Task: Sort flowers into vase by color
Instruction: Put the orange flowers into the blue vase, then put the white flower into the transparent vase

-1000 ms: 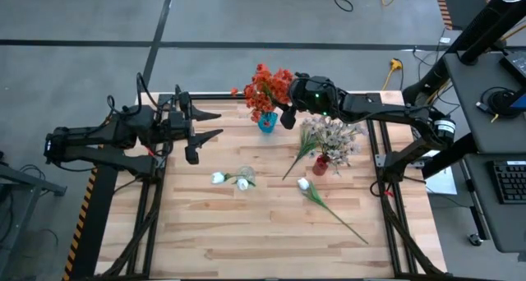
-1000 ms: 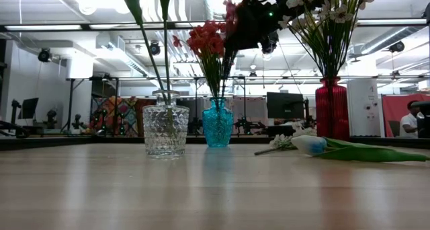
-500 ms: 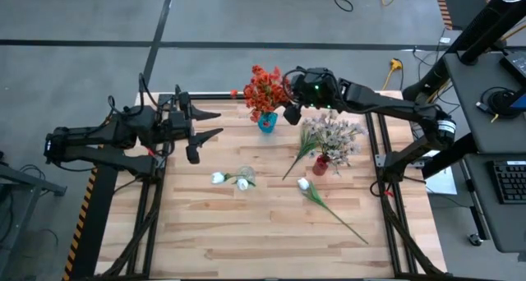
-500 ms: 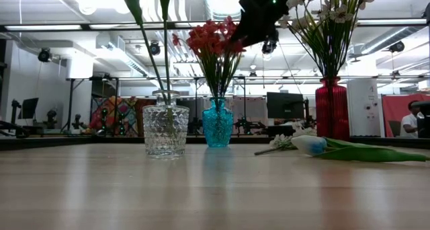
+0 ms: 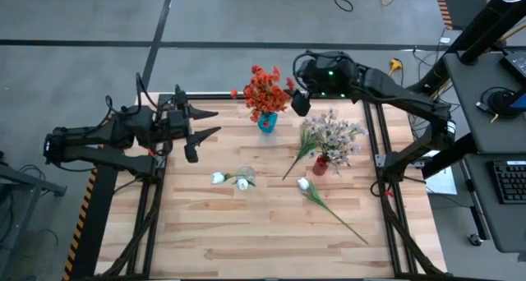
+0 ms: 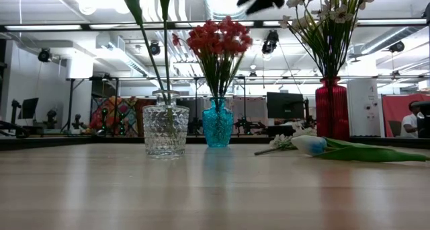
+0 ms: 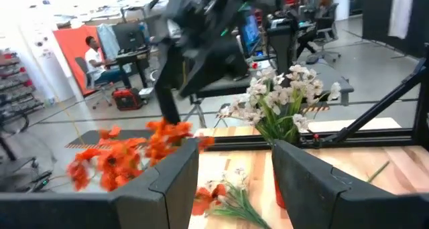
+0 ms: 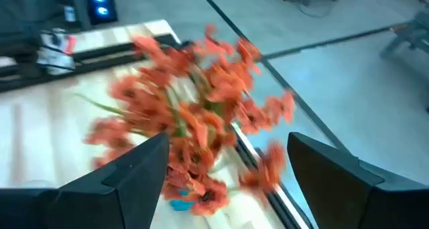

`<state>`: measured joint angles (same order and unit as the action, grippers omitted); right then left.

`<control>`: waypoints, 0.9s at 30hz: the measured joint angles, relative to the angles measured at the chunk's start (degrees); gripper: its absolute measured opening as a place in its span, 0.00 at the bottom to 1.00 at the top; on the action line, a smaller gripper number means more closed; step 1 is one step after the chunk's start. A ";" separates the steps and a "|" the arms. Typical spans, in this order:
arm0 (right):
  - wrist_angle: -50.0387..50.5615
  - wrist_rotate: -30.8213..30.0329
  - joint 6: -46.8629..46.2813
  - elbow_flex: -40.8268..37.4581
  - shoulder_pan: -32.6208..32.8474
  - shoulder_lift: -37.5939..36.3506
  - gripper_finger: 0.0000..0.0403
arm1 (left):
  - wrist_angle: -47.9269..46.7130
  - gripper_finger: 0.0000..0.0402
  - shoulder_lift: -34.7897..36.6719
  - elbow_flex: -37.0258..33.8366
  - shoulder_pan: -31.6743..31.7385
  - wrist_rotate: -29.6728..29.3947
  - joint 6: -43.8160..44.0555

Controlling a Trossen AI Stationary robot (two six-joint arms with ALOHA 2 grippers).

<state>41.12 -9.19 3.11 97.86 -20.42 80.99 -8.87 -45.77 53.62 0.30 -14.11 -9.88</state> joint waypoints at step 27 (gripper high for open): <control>26.52 -0.27 -18.69 22.12 38.23 0.14 0.68 | -13.61 0.43 -0.95 7.65 -3.15 -6.39 3.15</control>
<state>67.64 -9.46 -15.58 119.98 17.82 81.13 -22.48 -46.72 61.28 -2.85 -20.49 -6.73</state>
